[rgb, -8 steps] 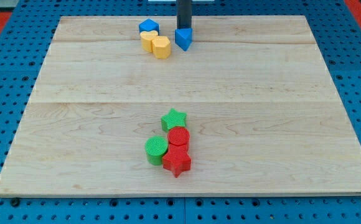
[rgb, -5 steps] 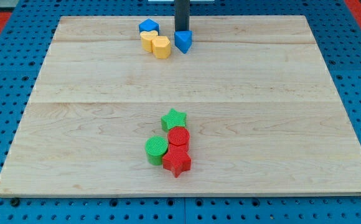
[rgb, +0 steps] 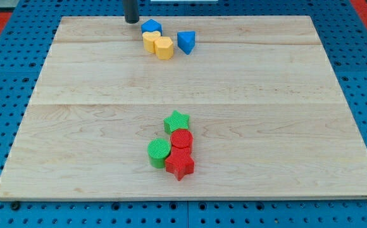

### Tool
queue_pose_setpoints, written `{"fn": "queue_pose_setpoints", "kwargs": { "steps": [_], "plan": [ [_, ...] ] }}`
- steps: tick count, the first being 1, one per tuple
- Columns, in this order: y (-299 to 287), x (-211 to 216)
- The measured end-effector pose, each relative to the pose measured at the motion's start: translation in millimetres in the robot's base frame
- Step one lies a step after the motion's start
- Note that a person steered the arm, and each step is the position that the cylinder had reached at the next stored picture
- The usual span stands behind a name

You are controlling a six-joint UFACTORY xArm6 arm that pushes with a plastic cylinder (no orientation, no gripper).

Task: Push the blue cube to the top of the blue triangle

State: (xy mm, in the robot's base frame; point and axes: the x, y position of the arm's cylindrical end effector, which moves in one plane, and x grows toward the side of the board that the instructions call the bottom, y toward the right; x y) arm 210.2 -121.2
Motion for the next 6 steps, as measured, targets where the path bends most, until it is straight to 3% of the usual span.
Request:
{"fn": "queue_pose_setpoints", "kwargs": {
  "steps": [2,4,6],
  "plan": [
    [27,30],
    [82,27],
    [89,14]
  ]
}}
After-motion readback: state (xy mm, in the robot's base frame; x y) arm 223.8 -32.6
